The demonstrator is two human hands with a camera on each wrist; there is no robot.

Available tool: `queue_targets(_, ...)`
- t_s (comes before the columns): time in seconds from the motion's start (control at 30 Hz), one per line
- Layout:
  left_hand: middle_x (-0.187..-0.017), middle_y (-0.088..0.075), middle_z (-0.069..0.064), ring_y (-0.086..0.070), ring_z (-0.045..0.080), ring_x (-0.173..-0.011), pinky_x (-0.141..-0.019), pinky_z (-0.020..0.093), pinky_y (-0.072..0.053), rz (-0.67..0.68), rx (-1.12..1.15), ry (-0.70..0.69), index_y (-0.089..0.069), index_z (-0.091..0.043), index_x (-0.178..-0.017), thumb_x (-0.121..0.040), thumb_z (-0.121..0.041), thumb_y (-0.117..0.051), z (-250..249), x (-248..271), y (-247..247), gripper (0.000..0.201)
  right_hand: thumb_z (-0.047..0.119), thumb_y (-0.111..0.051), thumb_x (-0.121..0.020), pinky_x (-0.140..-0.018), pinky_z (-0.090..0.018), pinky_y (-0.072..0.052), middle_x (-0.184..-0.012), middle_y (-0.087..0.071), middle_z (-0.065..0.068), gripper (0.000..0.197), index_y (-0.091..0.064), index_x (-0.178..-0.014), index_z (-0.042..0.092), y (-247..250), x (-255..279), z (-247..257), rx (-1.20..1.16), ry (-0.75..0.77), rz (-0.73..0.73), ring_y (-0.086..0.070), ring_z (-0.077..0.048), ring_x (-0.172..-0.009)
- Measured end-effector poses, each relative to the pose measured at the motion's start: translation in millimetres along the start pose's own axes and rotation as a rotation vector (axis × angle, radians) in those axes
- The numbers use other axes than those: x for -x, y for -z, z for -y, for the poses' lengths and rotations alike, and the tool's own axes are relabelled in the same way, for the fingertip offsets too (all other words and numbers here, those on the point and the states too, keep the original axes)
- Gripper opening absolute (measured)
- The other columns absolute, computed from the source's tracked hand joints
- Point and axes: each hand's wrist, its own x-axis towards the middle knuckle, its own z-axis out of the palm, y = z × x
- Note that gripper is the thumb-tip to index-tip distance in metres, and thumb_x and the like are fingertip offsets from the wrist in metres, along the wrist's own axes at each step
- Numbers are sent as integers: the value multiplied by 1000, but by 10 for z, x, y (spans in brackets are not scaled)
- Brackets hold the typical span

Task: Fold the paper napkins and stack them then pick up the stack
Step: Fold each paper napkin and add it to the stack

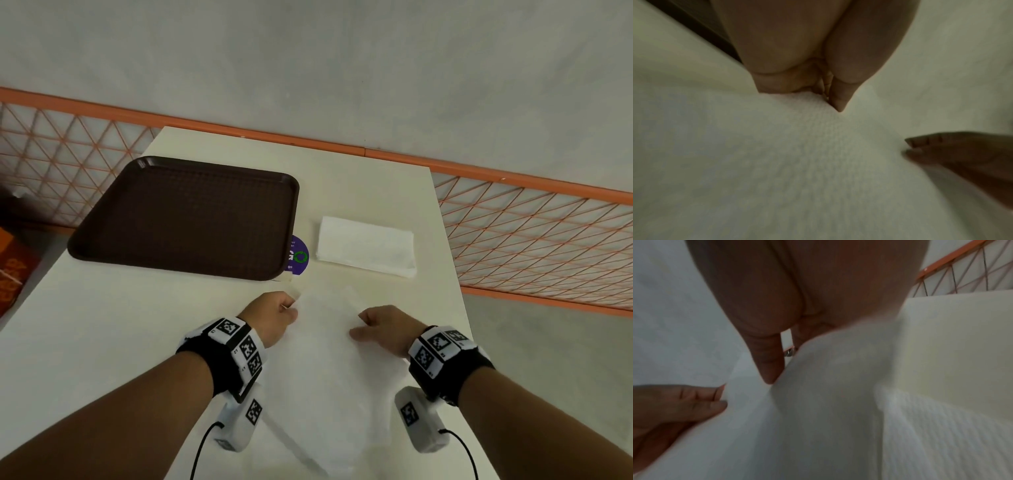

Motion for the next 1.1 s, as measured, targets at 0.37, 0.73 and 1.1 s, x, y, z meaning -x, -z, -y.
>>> queue_targets(0.37,-83,-66,10,-65,28,-83,-75,33,-53,-18,-100,82,-63,-5,-94,-88,-20,-63,-9,23,-130,17,20,-60,-89,-74,-23,-43,-98,-68,1,14,-71,-97,20,446,-54,366,414,298,-222,-61,-18,-91)
queue_targets(0.73,-125,-58,-6,-50,17,-115,-98,33,-40,-148,-681,-382,-59,-23,-123,-101,-32,-38,-426,-11,-124,32,31,-51,-94,-84,-33,-50,-108,-66,4,19,-65,-107,31,301,-62,173,527,324,-224,-60,-23,-100)
queue_targets(1.1,-108,-64,-11,-55,10,-106,-95,30,-44,198,-677,-398,-68,-21,-91,-81,-46,-49,-214,421,-236,33,33,-55,-91,-90,-29,-48,-114,-66,8,24,-67,-112,30,-8,316,-268,616,376,22,-61,-16,-105)
